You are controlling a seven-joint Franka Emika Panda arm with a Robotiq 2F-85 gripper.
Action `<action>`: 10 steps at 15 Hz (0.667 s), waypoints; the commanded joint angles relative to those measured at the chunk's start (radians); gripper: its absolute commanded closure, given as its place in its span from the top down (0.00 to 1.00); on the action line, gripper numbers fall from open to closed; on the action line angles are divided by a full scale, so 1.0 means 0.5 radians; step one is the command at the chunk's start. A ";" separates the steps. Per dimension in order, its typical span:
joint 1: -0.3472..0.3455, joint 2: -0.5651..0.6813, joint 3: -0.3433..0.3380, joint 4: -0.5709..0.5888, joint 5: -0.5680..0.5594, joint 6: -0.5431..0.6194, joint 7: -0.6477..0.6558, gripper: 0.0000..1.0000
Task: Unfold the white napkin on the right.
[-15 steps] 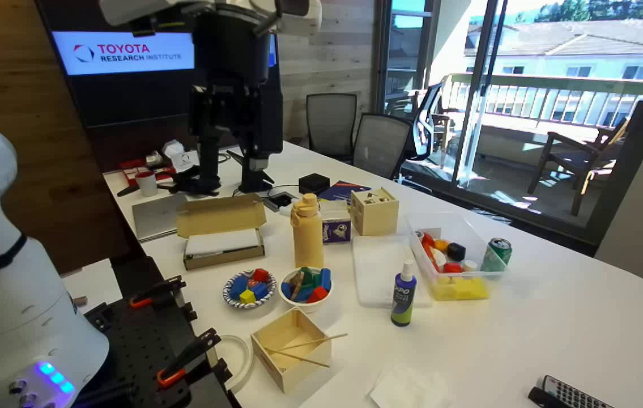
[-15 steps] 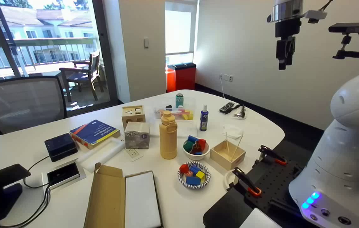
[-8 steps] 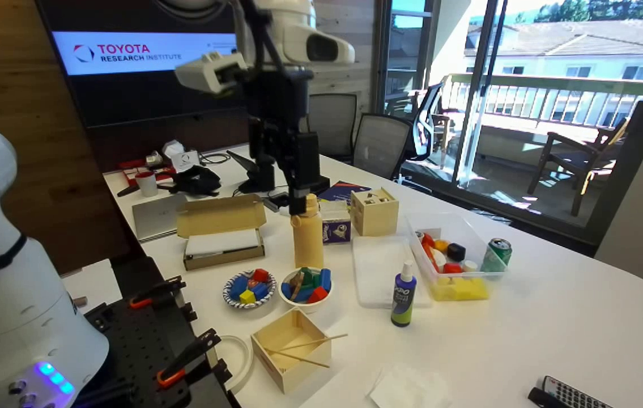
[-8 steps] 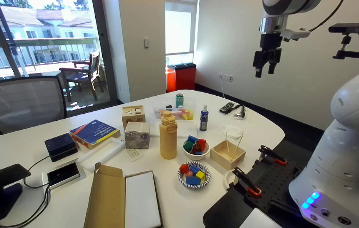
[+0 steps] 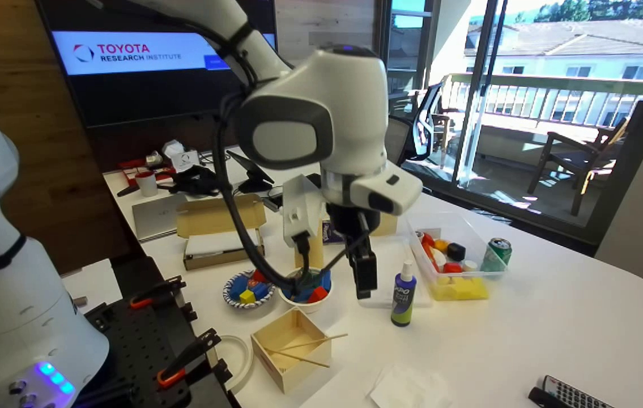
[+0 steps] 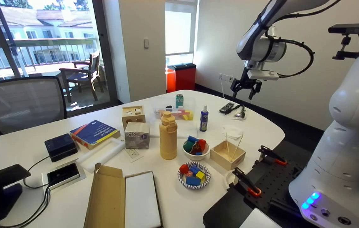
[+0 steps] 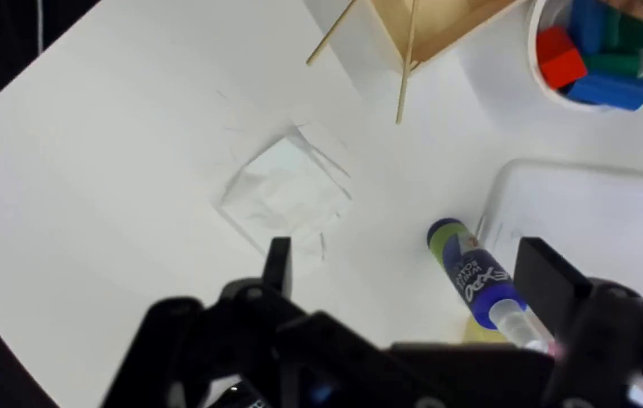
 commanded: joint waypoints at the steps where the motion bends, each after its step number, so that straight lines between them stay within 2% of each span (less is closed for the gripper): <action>1: -0.169 0.484 0.151 0.297 0.565 0.237 -0.159 1.00; 3: -0.309 0.752 0.287 0.514 0.907 0.343 -0.333 1.00; 5: -0.443 1.003 0.407 0.758 1.093 0.382 -0.415 1.00; 8: -0.526 1.366 0.441 1.111 1.110 0.357 -0.331 1.00; 9: -0.590 1.445 0.483 1.181 0.989 0.353 -0.222 1.00; 10: -0.595 1.535 0.474 1.259 0.948 0.341 -0.166 1.00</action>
